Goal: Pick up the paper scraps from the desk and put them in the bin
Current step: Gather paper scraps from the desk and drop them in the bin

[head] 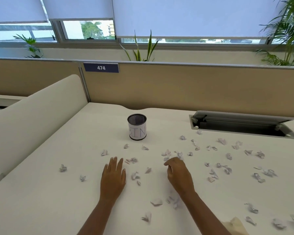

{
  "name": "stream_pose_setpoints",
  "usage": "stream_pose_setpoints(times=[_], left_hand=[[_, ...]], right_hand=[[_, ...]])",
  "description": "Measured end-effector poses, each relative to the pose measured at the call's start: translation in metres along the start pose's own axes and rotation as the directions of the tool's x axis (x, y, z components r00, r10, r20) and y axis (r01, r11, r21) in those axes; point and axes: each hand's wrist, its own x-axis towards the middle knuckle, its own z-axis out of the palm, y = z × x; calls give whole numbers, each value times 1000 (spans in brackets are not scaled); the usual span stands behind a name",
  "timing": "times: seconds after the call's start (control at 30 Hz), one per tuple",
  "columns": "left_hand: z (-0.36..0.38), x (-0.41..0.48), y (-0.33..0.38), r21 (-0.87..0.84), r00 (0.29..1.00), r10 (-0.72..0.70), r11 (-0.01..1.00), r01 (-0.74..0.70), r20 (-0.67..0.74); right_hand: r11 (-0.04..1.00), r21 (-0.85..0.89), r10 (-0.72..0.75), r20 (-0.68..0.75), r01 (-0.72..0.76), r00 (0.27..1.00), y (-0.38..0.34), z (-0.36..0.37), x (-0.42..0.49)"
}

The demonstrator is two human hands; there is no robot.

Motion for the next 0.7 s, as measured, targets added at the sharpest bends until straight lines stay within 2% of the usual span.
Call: stream_pose_setpoints(times=[0.1, 0.17, 0.3, 0.57, 0.7], left_hand=[[2, 4, -15, -32, 998, -40, 999, 39, -40], [2, 9, -17, -133, 997, -79, 988, 79, 5], [18, 22, -31, -316, 992, -113, 944, 90, -55], [29, 44, -52, -371, 999, -31, 928, 38, 25], [28, 57, -55, -328, 996, 42, 943, -64, -75]], right_hand=[[999, 35, -29, 52, 27, 998, -18, 13, 16], [999, 38, -42, 88, 39, 995, -28, 23, 27], [999, 31, -47, 129, 43, 991, -45, 46, 51], [977, -213, 59, 245, -6, 968, -56, 74, 90], [956, -293, 51, 228, 19, 972, -62, 80, 101]])
